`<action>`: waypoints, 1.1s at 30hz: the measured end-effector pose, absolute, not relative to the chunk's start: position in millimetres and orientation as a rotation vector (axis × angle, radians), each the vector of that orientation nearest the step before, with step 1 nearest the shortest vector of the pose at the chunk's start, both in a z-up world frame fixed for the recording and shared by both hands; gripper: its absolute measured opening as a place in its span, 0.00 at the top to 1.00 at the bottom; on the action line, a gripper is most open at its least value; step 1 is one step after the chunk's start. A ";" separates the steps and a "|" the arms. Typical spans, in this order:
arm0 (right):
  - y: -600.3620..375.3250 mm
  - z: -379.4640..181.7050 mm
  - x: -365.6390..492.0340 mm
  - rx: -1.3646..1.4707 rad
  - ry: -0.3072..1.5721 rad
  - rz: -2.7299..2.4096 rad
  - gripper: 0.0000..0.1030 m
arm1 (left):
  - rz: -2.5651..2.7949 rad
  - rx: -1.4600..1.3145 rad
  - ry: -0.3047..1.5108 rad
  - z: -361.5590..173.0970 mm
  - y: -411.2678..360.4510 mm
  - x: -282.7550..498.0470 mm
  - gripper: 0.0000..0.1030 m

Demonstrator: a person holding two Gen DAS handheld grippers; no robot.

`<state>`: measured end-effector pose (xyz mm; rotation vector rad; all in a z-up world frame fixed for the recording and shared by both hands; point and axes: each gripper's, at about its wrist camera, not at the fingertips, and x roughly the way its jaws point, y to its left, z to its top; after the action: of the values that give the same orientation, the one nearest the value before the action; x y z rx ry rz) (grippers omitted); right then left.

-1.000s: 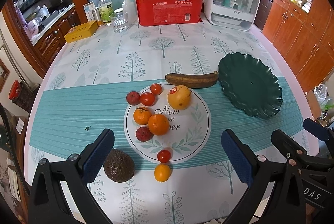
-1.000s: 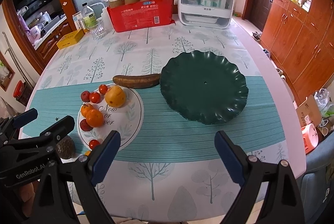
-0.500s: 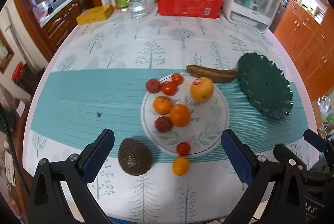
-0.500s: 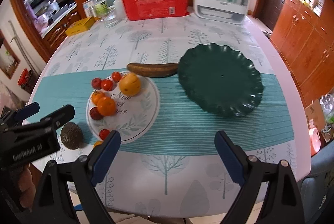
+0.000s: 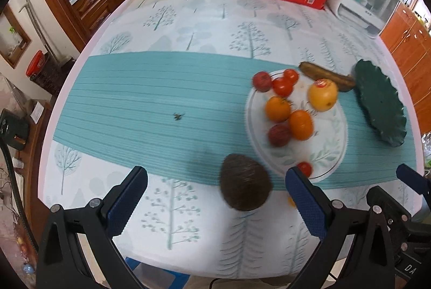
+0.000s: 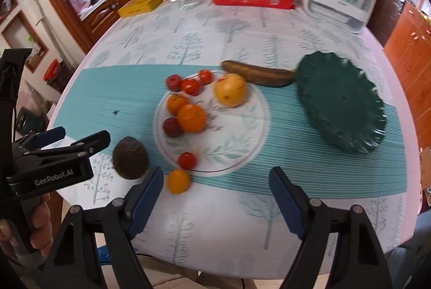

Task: Organize fruits
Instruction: 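Grasp the avocado with the left tool while the right tool grasps the small orange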

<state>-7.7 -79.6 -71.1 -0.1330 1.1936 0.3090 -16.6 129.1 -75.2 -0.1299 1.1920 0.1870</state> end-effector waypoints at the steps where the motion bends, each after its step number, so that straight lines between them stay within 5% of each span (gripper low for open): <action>1: -72.8 -75.6 -7.2 -0.141 1.209 0.324 0.26 | 0.185 -0.123 1.205 -78.5 133.3 -17.2 0.01; 4: -59.7 -87.7 -6.7 -0.169 1.244 0.349 0.36 | 0.165 -0.103 1.237 -86.5 141.1 -18.3 0.01; 14: -40.4 -129.6 -10.8 -0.158 1.335 0.380 0.41 | 0.055 -0.027 1.320 -114.8 139.9 -8.8 0.01; 33: -36.4 -165.8 -8.9 -0.108 1.322 0.327 0.70 | -0.157 -0.184 1.418 -159.4 128.9 6.3 0.02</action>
<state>-8.9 -36.4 -165.8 -0.1084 1.3219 0.3267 6.3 128.9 -159.4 -0.1836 1.4176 -0.1567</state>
